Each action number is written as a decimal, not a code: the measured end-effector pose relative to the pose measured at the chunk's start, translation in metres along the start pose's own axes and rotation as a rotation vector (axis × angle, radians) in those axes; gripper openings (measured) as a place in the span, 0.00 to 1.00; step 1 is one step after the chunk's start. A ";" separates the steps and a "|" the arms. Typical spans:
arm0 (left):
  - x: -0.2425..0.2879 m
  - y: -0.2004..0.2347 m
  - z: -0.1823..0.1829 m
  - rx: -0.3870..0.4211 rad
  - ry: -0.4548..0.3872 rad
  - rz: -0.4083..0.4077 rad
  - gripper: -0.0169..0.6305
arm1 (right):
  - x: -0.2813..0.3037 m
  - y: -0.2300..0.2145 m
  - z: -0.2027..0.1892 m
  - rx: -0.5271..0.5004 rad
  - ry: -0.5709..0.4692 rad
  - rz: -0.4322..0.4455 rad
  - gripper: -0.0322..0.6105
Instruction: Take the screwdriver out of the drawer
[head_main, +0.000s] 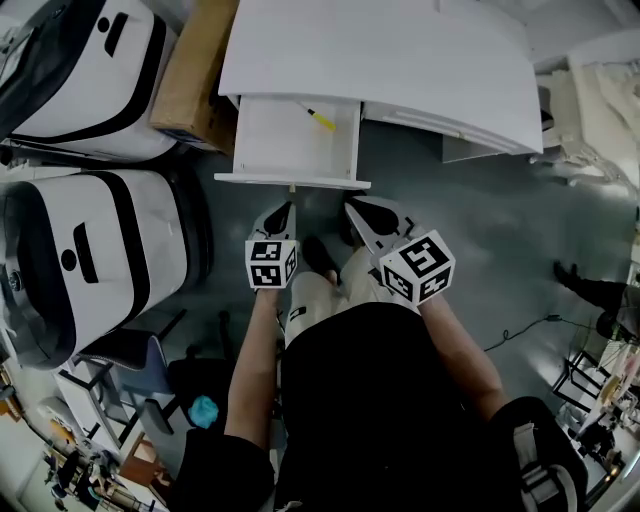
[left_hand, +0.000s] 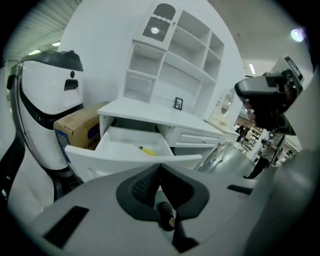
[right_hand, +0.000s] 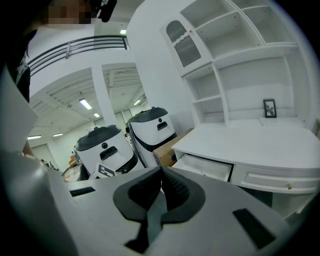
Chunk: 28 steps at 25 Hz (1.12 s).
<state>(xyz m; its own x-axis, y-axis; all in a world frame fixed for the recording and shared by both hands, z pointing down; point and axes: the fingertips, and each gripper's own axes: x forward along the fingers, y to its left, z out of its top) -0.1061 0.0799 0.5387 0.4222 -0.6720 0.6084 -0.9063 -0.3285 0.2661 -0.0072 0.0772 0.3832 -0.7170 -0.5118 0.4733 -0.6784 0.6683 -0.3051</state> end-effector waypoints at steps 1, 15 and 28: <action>-0.005 -0.004 0.008 0.001 -0.014 -0.007 0.06 | 0.002 -0.002 0.001 -0.005 0.001 -0.004 0.08; -0.015 -0.032 0.102 -0.038 -0.145 -0.033 0.06 | 0.069 -0.075 0.003 -0.128 0.134 -0.029 0.08; 0.005 -0.005 0.142 -0.145 -0.167 0.104 0.06 | 0.188 -0.164 -0.026 -0.152 0.320 -0.024 0.15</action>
<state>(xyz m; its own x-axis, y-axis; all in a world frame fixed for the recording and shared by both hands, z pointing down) -0.0970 -0.0162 0.4337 0.3128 -0.8016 0.5095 -0.9335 -0.1606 0.3205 -0.0268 -0.1150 0.5438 -0.5979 -0.3492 0.7215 -0.6457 0.7432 -0.1753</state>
